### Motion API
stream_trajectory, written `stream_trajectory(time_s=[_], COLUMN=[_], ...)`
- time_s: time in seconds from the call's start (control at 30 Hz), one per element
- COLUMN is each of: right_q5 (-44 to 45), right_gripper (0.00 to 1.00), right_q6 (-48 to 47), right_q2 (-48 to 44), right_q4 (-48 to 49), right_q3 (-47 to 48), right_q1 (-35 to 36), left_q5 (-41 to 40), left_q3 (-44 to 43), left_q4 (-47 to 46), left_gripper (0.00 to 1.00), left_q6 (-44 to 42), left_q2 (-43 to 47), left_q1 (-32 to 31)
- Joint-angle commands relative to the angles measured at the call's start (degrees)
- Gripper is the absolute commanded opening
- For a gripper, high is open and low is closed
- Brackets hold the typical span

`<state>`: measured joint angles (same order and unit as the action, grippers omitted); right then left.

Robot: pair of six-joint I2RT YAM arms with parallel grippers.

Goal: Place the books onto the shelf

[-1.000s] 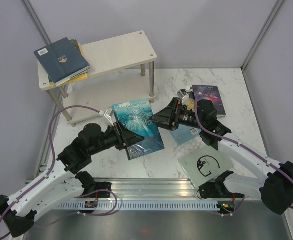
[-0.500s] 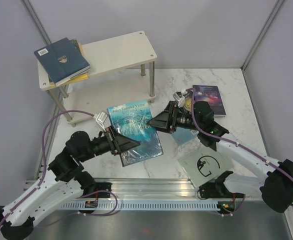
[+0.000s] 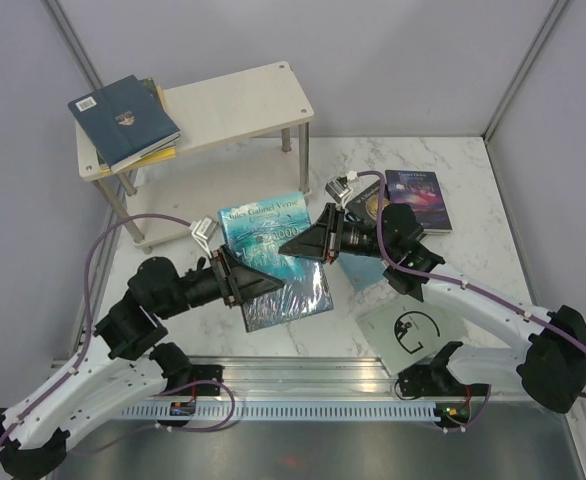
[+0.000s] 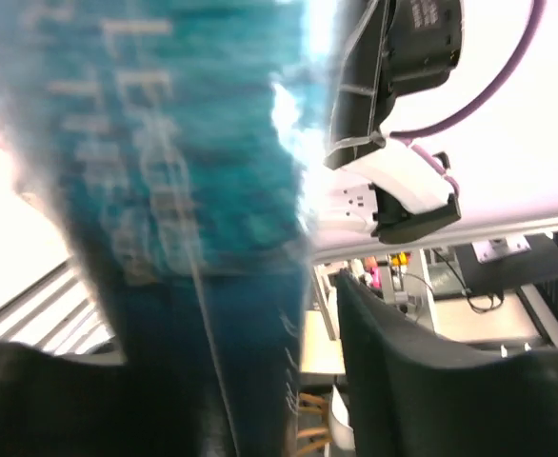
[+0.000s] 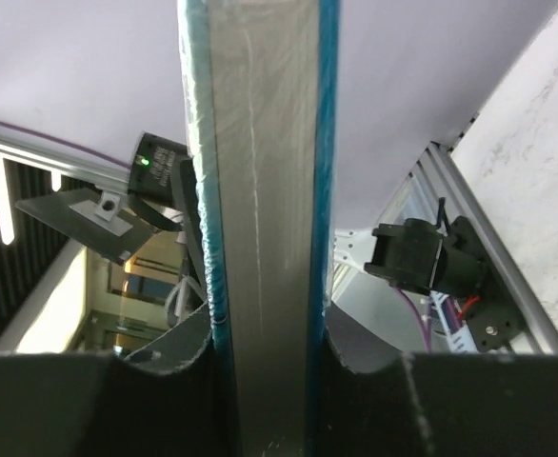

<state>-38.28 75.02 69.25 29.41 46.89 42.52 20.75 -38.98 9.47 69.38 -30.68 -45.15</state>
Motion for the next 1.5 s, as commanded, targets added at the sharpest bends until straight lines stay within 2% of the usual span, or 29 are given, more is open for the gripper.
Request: stream_trajectory(time_s=[0.0,0.07,0.17,0.37,0.6,0.7,0.87,1.0,1.1,1.3,1.4,1.47], right_q5=[1.2,1.5,1.8,1.3,0.8,1.1,1.5,1.7,1.7,1.1,1.0,1.0], right_gripper=[0.02,0.01,0.0,0.0,0.0,0.0,0.0,0.0,0.0,0.0,0.0,0.0], right_q6=[-0.8,-1.5,-1.5,0.2,2.3,2.7,2.1,2.0,2.7,6.1,7.8,8.7], right_q2=[-0.2,0.1,1.0,3.1,5.4,5.9,6.2,6.8,7.6,10.7,12.0,13.0], right_q4=[0.9,-0.5,-1.0,0.3,2.2,2.8,1.8,1.4,2.4,7.2,9.9,11.7], right_q3=[2.5,3.0,3.7,5.0,7.8,8.9,10.8,11.3,11.6,12.3,12.7,12.9], right_q1=[-0.2,-0.2,-0.3,-0.4,-0.5,-0.4,-0.6,-0.7,-0.7,-0.7,-0.7,-0.6], left_q5=[-8.5,-14.1,-20.1,-22.5,-21.0,-22.5,-32.8,-34.6,-32.4,-27.7,-26.9,-25.9], left_q3=[-9.3,-10.2,-8.7,-4.9,-4.3,-7.1,-13.1,-15.1,-14.1,-7.3,-6.1,-5.7], left_q4=[9.8,16.3,20.3,22.3,22.3,27.0,41.7,45.7,43.9,26.7,23.8,23.0], left_gripper=[0.56,0.73,0.78,0.73,0.68,0.67,0.63,0.61,0.61,0.62,0.62,0.55], left_q6=[-5.8,-5.4,-2.9,-1.4,-3.9,-6.1,-5.9,-7.3,-7.8,-6.8,-7.0,-7.0], left_q2=[2.9,6.1,12.0,17.9,13.1,9.6,9.4,8.5,7.1,10.1,10.0,8.9], left_q1=[-0.1,-0.1,-0.1,-0.1,-0.1,0.0,-0.1,0.0,-0.1,0.0,-0.1,-0.1])
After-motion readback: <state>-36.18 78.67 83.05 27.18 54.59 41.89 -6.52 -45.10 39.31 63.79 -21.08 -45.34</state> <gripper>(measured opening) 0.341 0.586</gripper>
